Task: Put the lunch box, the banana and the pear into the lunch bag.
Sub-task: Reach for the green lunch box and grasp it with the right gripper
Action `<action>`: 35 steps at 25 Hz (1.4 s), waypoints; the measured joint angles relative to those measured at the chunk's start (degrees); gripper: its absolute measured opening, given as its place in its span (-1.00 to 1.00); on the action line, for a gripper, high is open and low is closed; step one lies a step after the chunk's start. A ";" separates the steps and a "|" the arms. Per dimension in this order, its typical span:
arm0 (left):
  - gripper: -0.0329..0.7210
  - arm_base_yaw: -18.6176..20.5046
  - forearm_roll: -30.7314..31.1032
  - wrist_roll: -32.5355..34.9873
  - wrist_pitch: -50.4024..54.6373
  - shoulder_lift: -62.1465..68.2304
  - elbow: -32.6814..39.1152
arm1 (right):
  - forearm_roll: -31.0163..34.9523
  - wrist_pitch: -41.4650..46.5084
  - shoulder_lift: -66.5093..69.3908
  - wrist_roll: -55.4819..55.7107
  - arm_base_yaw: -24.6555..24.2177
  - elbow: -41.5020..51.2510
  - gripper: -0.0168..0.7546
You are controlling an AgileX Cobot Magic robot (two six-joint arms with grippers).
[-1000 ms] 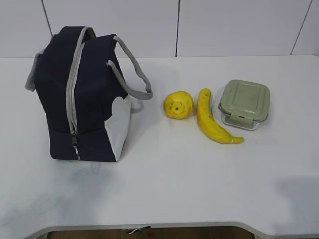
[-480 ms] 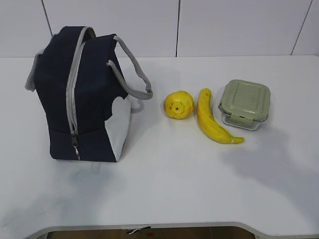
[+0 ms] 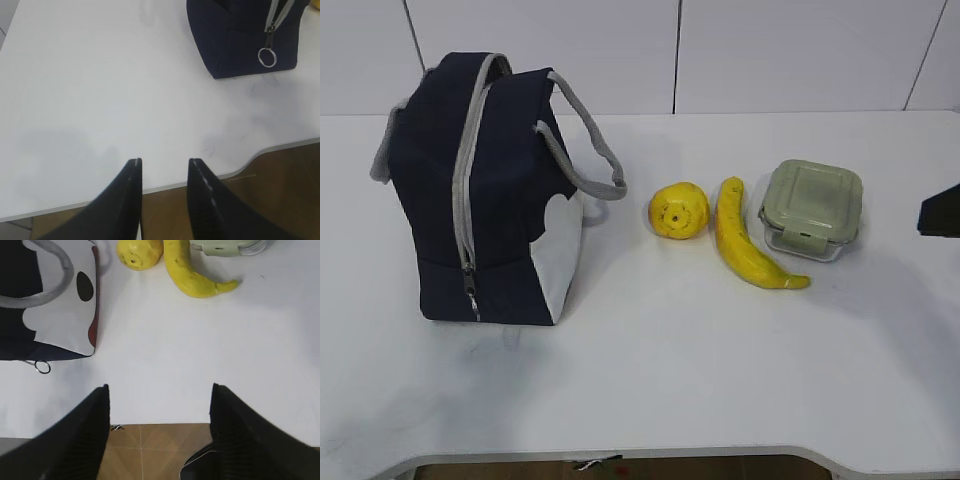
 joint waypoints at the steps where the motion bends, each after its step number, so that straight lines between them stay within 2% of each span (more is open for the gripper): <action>1: -0.29 0.00 0.00 0.00 0.00 0.00 0.00 | 0.02 0.00 2.13 0.02 0.00 -1.05 0.37; 12: -0.29 0.00 0.00 0.00 0.00 0.00 0.00 | 0.64 1.30 22.98 -1.13 -1.04 -13.20 0.34; 15: -0.29 0.00 0.00 0.00 0.00 0.00 0.00 | 1.30 3.32 25.83 -1.64 -4.30 -15.25 0.20; 19: -0.29 0.00 0.00 0.00 0.00 0.00 0.00 | 3.49 7.81 27.77 -6.98 -11.46 -16.25 0.09; 21: -0.29 0.00 0.00 0.00 0.00 0.00 0.00 | 7.18 9.83 28.84 -11.52 -15.22 -16.25 0.07; 24: -0.29 0.00 0.00 0.00 0.00 0.00 0.00 | 16.48 12.28 31.24 -21.03 -19.65 -16.28 0.07; 29: -0.29 0.00 0.00 0.00 0.00 0.00 0.00 | 32.44 17.79 37.98 -35.36 -24.48 -16.38 0.07; 32: -0.29 0.00 0.00 0.00 0.00 0.00 0.00 | 38.31 18.20 42.00 -42.87 -26.14 -16.51 0.06; 35: -0.29 0.00 0.00 0.00 0.00 0.00 0.00 | 40.58 18.20 45.52 -47.63 -26.58 -16.87 0.06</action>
